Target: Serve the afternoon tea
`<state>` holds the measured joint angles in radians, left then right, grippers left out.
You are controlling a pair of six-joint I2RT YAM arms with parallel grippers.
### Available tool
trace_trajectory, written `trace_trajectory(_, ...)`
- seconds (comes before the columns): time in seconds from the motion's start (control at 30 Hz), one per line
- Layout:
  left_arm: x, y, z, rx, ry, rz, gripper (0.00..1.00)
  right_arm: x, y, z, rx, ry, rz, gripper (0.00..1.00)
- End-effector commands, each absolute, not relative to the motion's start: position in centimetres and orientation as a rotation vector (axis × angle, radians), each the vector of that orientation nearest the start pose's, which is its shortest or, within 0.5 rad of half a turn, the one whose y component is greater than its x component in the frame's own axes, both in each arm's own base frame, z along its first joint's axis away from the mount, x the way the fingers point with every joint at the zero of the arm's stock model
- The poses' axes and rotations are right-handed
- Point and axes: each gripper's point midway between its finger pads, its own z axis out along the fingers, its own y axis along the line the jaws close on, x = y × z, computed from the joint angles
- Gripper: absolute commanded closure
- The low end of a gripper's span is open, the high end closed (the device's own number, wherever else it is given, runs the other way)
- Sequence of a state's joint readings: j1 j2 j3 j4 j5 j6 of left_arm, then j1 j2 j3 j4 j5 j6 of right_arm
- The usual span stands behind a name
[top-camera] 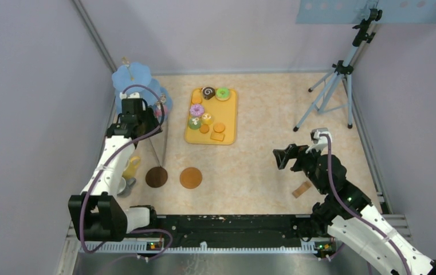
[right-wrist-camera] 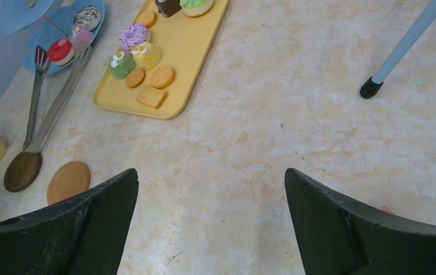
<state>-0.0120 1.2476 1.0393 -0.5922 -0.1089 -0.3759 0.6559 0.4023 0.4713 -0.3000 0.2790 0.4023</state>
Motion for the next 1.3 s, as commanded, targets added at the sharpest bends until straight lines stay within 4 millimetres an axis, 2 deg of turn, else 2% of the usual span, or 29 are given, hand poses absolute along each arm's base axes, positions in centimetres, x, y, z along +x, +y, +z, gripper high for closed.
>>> trace_trajectory(0.0, 32.9, -1.5, 17.3, -0.388, 2.287, -0.169, 0.36, 22.1, 12.6, 21.2, -0.026, 1.785, 0.510, 0.04)
trace_trajectory(0.13, 32.4, -2.5, 15.7, -0.376, 2.337, -0.227, 0.19, 22.1, 12.6, 21.1, -0.026, 1.786, 0.510, 0.04)
trace_trajectory(0.23, 31.8, -3.3, 13.2, -0.443, 2.372, -0.293, 0.03, 22.1, 12.7, 21.0, -0.027, 1.789, 0.512, 0.04)
trace_trajectory(0.27, 31.6, -3.5, 12.4, -0.473, 2.370, -0.303, 0.02, 22.1, 12.7, 21.0, -0.027, 1.788, 0.511, 0.04)
trace_trajectory(0.43, 31.9, -2.6, 9.2, -0.650, 2.303, -0.230, 0.01, 22.1, 12.8, 21.0, -0.032, 1.789, 0.512, 0.04)
trace_trajectory(0.53, 32.1, -2.0, 7.6, -0.716, 2.286, -0.113, 0.01, 22.1, 12.9, 21.0, -0.034, 1.792, 0.517, 0.04)
trace_trajectory(0.73, 32.9, -1.4, 5.4, -0.685, 2.246, 0.087, 0.04, 22.0, 12.8, 21.1, -0.032, 1.782, 0.522, 0.04)
trace_trajectory(0.83, 33.5, -0.4, 4.8, -0.705, 2.236, 0.170, 0.07, 21.9, 12.9, 21.3, -0.036, 1.782, 0.530, 0.04)
trace_trajectory(0.93, 34.2, 0.5, 5.1, -0.703, 2.205, 0.235, 0.11, 21.8, 13.0, 21.2, -0.040, 1.785, 0.540, 0.04)
trace_trajectory(1.07, 35.3, 0.4, 5.7, -0.637, 2.171, 0.224, 0.22, 21.9, 13.0, 21.3, -0.040, 1.779, 0.537, 0.04)
trace_trajectory(1.27, 36.3, -0.6, 3.9, -0.582, 2.299, 0.196, 0.17, 21.7, 12.9, 21.5, -0.034, 1.771, 0.541, 0.04)
